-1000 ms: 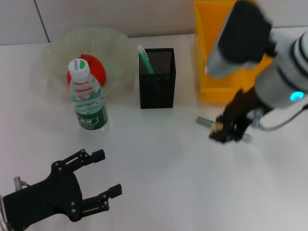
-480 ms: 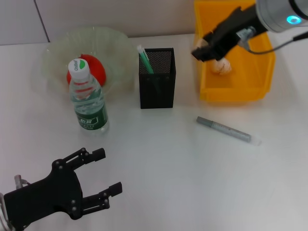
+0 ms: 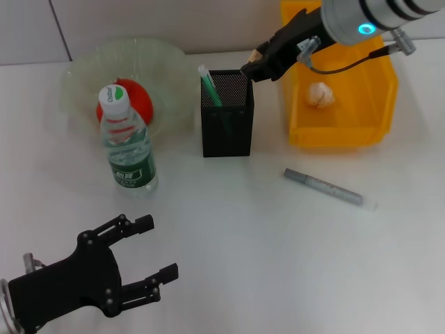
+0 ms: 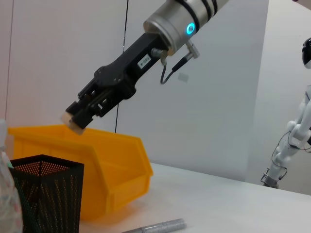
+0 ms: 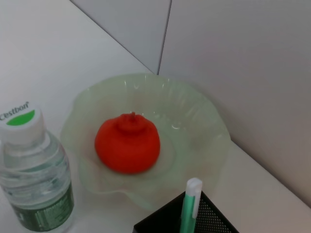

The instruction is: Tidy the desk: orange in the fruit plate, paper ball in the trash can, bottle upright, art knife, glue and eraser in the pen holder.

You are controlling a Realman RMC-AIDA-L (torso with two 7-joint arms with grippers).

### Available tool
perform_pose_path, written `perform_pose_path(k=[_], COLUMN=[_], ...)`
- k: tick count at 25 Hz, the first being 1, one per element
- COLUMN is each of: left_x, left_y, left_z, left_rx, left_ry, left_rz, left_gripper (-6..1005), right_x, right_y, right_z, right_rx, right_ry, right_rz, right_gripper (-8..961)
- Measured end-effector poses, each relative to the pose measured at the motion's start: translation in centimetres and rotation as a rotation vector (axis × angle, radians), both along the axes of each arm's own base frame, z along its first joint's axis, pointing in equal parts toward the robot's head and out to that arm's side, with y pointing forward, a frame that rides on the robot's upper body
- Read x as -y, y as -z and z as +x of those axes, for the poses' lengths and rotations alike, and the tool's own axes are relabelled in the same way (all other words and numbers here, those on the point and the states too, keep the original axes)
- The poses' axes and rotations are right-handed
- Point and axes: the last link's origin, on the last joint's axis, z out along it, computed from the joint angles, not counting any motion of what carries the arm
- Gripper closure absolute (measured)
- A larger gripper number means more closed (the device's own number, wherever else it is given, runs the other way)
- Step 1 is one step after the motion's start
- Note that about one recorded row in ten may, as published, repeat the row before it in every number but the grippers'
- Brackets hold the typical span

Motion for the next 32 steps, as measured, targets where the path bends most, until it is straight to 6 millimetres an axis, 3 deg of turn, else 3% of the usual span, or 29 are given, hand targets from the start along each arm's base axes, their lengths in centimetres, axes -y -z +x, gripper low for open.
perform_pose_path(k=[12, 20, 25, 29, 32], left_x=[0.0, 0.0, 0.0, 0.0, 0.0], left_y=[0.0, 0.0, 0.0, -0.1, -0.1], left_z=[0.0, -0.1, -0.1, -0.1, -0.1], left_rx=[-0.003, -0.004, -0.004, -0.004, -0.003], left_ry=[-0.002, -0.003, -0.005, -0.005, -0.005], left_rz=[0.001, 0.001, 0.002, 0.002, 0.004], left_gripper=[155, 155, 155, 155, 155], right_x=[-1.4, -1.2, -1.1, 0.0, 1.2], right_y=[3.0, 3.2, 2.8, 1.7, -0.2], right_z=[0.5, 0.2, 0.2, -0.5, -0.8], right_rx=[-0.003, -0.008, -0.017, -0.036, -0.045], right_ry=[-0.007, -0.017, -0.013, -0.023, -0.01], right_rz=[-0.017, -0.031, -0.025, -0.036, -0.045], right_gripper=[500, 487, 272, 211, 175])
